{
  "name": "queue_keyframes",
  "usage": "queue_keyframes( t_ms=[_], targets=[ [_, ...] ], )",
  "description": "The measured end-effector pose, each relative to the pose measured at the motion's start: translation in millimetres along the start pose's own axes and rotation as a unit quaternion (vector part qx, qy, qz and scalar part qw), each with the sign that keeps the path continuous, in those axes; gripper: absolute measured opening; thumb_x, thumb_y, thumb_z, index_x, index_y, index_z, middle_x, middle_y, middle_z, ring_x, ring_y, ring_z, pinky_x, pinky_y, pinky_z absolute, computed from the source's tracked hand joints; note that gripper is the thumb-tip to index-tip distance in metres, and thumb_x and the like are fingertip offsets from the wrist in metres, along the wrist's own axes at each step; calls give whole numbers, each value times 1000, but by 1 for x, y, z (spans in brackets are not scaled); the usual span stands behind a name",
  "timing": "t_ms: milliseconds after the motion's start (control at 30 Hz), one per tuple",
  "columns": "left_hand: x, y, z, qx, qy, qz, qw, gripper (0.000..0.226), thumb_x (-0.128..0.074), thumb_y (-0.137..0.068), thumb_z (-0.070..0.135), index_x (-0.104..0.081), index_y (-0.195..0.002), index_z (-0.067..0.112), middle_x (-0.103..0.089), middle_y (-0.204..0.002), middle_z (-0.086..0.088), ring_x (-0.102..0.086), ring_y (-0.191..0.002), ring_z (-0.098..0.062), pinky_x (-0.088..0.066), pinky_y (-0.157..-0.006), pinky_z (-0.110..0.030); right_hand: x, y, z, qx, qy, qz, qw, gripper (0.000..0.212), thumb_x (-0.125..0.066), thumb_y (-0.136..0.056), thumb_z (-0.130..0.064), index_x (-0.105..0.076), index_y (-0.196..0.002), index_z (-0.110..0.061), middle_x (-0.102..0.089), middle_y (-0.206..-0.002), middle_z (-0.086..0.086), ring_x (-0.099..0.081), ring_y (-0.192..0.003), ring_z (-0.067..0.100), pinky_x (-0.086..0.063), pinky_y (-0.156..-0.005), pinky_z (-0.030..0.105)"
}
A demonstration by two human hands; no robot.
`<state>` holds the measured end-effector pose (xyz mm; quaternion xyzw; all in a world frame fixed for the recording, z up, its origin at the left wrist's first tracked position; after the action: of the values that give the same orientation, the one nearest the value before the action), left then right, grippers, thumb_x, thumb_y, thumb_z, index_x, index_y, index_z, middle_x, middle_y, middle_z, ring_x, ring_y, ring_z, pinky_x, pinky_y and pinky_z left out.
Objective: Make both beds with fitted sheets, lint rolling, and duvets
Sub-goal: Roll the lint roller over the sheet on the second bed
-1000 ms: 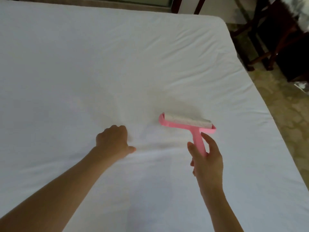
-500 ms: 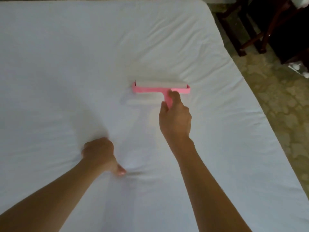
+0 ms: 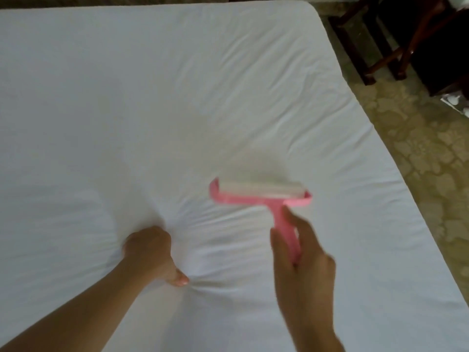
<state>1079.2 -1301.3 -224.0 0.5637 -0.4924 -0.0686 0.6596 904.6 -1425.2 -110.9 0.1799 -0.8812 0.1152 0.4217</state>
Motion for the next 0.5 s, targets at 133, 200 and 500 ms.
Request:
queue_keyframes(
  t_ms=[133, 200, 500],
  targets=[
    [0, 1, -1, -8, 11, 5, 1000, 94, -76, -53, 69, -49, -126, 15, -55, -125, 2, -56, -117, -16, -46, -90, -25, -14, -89, 14, -52, 40, 4, 998, 38, -51, -95, -21, -52, -133, -20, -69, -106, 14, -63, -95, 37, -46, -79, 35],
    [1, 3, -1, -9, 11, 9, 1000, 94, -76, -54, 70, -50, -126, 15, -55, -126, 2, -55, -118, -16, -46, -90, -25, -19, -104, 23, -84, 45, -25, 995, 38, -50, -96, -19, -50, -134, -18, -67, -111, 12, -61, -99, 37, -45, -83, 35],
    [-2, -1, -3, -15, 45, 21, 999, 98, -77, -53, 69, -50, -128, 12, -54, -129, -3, -54, -120, -20, -45, -95, -27, -18, -91, 32, -86, 71, -55, 992, 39, -49, -95, -18, -46, -134, -18, -64, -115, 20, -59, -103, 42, -43, -81, 38]
  ],
)
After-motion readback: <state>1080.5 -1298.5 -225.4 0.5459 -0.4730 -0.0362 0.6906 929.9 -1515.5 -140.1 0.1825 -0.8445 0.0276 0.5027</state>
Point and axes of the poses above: each hand's wrist, its own y-axis away from the middle knuckle, its own x-axis out of the back of the hand, z = x × y, the point moved 4 cm from there along -y, towards the middle knuckle
